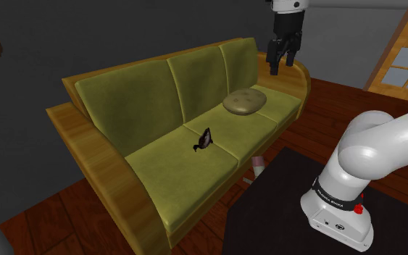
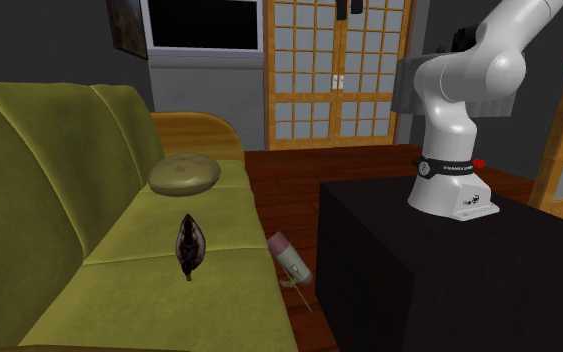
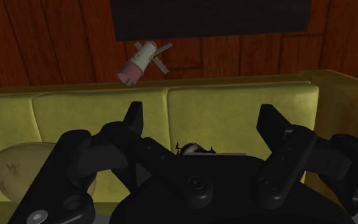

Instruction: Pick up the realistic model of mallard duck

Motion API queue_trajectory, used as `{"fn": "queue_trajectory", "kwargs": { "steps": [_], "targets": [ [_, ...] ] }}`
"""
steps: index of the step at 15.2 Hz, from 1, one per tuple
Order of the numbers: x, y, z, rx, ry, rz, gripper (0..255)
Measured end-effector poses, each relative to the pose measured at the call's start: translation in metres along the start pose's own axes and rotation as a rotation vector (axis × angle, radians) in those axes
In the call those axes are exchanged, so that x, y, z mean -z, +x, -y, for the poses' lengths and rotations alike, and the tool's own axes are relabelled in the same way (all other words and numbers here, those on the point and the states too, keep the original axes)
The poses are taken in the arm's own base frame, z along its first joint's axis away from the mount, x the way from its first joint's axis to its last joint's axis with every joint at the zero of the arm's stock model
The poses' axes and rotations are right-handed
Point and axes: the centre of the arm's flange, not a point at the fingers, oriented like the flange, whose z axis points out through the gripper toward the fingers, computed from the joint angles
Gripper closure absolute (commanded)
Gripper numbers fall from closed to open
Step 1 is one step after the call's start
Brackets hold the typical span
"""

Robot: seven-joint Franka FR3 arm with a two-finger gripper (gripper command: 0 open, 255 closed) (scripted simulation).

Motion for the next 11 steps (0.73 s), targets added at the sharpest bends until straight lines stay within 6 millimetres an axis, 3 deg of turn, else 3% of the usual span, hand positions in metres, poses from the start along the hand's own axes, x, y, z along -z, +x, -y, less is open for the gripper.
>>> {"fn": "queue_trajectory", "kwargs": {
  "steps": [4, 11],
  "targets": [
    [-0.017, 0.012, 0.016, -0.043, -0.007, 0.001, 0],
    [-0.085, 0.058, 0.063, -0.188, -0.028, 0.000, 0]
  ]
}}
